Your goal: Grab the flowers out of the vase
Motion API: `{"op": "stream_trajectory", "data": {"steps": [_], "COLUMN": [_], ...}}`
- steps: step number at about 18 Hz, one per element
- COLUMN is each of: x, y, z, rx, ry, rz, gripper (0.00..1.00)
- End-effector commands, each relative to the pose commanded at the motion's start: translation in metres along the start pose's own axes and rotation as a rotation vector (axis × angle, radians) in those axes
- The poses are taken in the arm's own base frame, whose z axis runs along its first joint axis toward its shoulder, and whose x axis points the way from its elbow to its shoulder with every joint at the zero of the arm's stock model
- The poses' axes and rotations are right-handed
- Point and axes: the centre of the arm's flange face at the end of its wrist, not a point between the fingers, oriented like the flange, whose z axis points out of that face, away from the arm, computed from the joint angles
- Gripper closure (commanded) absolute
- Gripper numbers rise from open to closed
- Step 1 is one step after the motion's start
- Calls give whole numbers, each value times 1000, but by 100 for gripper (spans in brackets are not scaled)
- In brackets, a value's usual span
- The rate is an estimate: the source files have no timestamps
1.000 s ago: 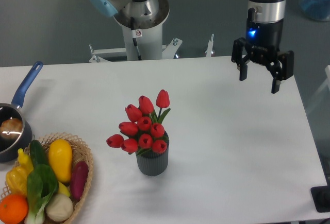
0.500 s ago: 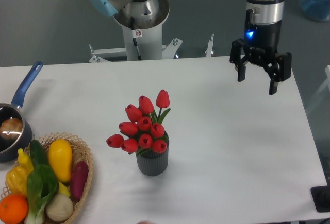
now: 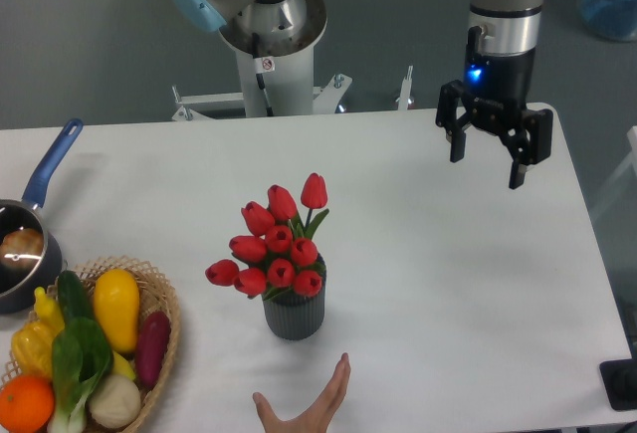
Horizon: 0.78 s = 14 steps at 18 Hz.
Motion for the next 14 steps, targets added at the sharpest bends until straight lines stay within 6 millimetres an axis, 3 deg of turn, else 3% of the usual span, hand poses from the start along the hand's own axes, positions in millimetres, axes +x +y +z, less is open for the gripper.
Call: {"op": "stream_trajectory", "data": {"steps": [14], "x": [6], "y": [-4], "z": [7], "rx": [12], "ry": [16], "rz": [15], "gripper": [0]}}
